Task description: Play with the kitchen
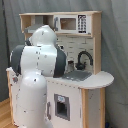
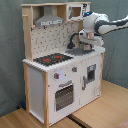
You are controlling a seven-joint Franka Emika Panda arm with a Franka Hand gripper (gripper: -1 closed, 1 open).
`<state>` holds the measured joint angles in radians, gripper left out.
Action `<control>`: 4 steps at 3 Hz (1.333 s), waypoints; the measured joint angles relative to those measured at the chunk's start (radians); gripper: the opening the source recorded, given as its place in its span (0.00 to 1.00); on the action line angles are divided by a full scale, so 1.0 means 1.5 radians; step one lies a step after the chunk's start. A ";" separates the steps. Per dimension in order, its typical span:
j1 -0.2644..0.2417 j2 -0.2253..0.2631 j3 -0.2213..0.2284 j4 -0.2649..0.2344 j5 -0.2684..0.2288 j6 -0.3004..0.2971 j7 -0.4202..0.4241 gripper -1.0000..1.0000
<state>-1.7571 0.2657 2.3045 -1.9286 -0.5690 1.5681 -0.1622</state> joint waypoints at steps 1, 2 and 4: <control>0.000 -0.036 -0.041 0.000 0.001 0.043 0.005 0.00; 0.000 -0.073 -0.070 0.000 0.016 0.099 0.005 0.00; 0.000 -0.157 -0.086 0.001 0.087 0.194 0.004 0.00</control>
<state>-1.7569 0.0308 2.1750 -1.9277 -0.4378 1.8587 -0.1565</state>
